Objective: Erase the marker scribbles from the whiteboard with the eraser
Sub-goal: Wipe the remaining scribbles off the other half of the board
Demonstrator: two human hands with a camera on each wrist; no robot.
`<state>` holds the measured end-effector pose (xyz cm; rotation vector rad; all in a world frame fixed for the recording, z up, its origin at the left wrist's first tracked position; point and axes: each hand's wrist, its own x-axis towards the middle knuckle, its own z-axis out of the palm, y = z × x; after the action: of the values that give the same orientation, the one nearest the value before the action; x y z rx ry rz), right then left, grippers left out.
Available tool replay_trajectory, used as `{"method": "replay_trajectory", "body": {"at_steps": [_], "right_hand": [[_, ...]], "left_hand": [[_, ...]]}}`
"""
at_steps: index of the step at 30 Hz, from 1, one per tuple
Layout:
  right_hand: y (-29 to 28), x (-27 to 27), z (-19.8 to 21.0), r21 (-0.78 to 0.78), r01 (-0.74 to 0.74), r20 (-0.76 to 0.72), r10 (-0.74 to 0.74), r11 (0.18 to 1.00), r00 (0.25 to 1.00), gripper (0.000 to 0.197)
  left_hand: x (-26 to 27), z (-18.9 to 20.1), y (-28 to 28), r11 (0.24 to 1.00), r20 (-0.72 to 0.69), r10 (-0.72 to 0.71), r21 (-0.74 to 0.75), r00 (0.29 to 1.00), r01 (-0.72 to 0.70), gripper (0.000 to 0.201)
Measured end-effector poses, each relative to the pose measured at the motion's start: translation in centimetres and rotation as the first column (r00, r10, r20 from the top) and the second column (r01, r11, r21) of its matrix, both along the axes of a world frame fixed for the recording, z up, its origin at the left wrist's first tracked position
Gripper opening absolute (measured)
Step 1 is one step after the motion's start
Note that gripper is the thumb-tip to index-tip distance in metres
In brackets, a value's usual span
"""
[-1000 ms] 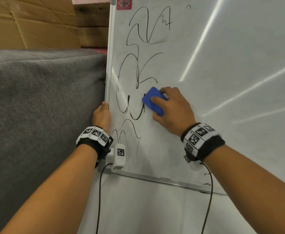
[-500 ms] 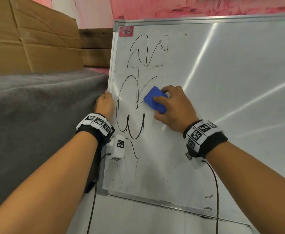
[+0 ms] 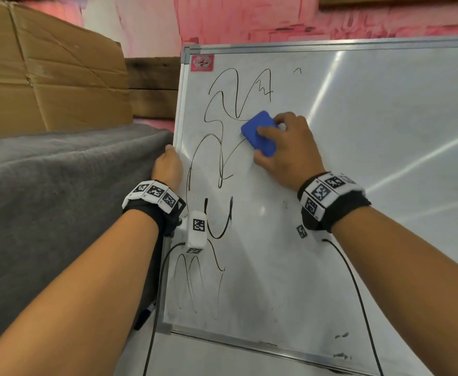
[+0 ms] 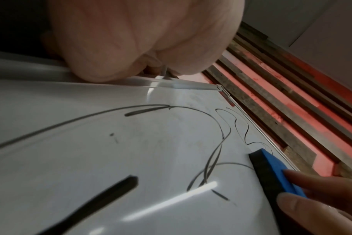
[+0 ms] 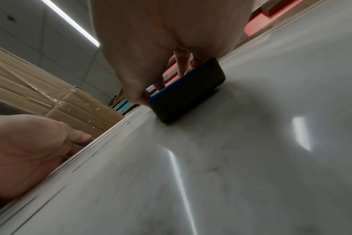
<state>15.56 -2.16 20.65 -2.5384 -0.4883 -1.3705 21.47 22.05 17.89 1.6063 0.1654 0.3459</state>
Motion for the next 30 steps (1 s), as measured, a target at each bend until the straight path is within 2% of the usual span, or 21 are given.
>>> {"method": "replay_trajectory", "body": {"at_steps": [3,8,11,13,15,18,23,27,30], "right_hand": [[0.6,0.2,-0.3,-0.016,-0.013,0.009,0.014,1.000,1.000,0.037],[-1.0,-0.7,-0.9,-0.151,-0.055,-0.056,0.047,0.987,0.997,0.042],[-1.8,0.0,1.7,-0.034,-0.010,0.005,0.010,0.999,1.000,0.041],[-1.9,0.6,3.7,0.039,0.033,0.022,-0.034,0.999,0.999,0.041],[-1.5,1.1,4.9,0.056,0.062,0.015,-0.063,0.996,0.998,0.040],[-0.7,1.2,4.3,0.010,0.050,0.009,-0.050,0.999,0.999,0.039],[-1.5,0.8,3.5,-0.079,0.008,-0.031,-0.010,0.997,0.999,0.042],[-2.0,1.8,6.8,0.050,0.084,0.030,-0.086,0.995,0.996,0.039],[-1.5,2.4,8.3,0.103,0.124,0.013,-0.126,0.987,0.992,0.038]], "left_hand": [[0.4,0.4,-0.1,1.000,-0.050,0.022,0.001,0.999,-0.022,0.066],[1.8,0.6,0.1,0.996,-0.073,0.063,0.068,0.995,-0.058,0.062],[1.9,0.9,0.2,0.994,-0.065,0.069,0.092,0.996,-0.063,0.057],[1.8,1.2,0.4,0.988,-0.058,0.075,0.138,0.996,-0.066,0.050],[1.8,1.8,0.6,0.960,-0.010,0.067,0.274,0.998,-0.062,0.044],[2.6,2.9,0.6,0.904,0.039,0.103,0.412,0.994,-0.110,0.031],[3.3,3.3,0.2,0.853,0.066,0.093,0.510,0.993,-0.114,0.030],[3.9,2.7,0.4,0.876,0.050,0.087,0.472,0.995,-0.100,0.034],[4.6,2.7,0.5,0.939,0.008,0.066,0.338,0.998,-0.065,0.040]]}}
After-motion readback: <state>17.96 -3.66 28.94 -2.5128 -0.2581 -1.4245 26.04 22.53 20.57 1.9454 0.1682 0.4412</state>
